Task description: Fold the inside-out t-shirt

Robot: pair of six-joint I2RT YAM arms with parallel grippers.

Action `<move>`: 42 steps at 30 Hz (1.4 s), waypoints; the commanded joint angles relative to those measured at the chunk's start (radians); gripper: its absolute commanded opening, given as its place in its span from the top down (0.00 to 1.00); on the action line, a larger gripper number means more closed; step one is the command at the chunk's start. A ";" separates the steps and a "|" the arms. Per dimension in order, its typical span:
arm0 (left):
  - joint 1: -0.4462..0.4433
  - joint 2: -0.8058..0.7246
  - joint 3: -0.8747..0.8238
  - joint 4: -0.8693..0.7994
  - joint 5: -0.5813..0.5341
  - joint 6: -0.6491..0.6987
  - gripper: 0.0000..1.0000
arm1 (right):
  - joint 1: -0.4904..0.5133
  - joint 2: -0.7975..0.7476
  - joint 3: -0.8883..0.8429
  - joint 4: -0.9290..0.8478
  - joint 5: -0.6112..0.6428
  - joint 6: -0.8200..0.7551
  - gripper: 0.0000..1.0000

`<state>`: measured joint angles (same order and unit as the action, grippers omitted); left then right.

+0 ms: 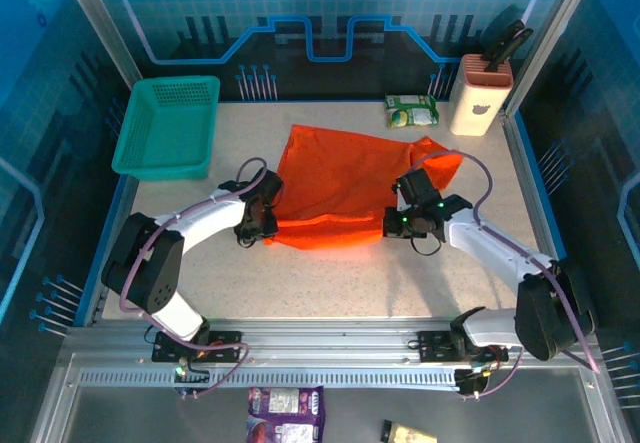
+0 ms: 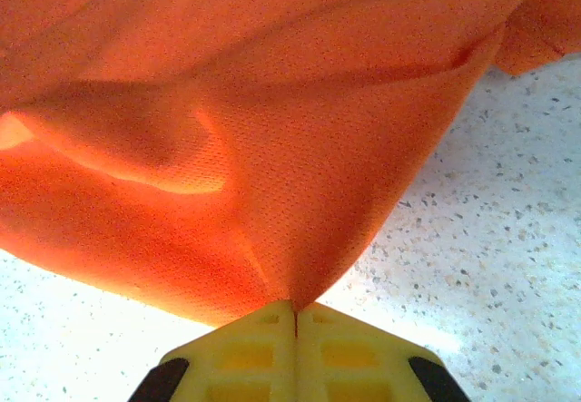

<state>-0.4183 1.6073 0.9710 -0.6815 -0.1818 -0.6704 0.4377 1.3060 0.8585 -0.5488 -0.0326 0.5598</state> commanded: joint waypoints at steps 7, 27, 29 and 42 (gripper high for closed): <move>0.025 -0.033 -0.029 0.045 0.060 0.045 0.92 | 0.004 -0.064 0.097 -0.089 0.011 -0.001 1.00; 0.347 -0.359 0.333 0.051 0.605 0.242 1.00 | -0.252 -0.155 0.410 -0.292 0.037 -0.167 1.00; 0.358 -0.367 0.326 0.040 0.650 0.250 1.00 | -0.255 -0.181 0.405 -0.301 0.020 -0.171 1.00; 0.350 -0.120 0.178 -0.032 0.744 0.315 1.00 | -0.239 -0.078 0.245 -0.183 -0.211 -0.138 1.00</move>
<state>-0.0681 1.3998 1.1973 -0.6422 0.5659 -0.3962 0.1951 1.1690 1.1542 -0.7624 -0.1570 0.4110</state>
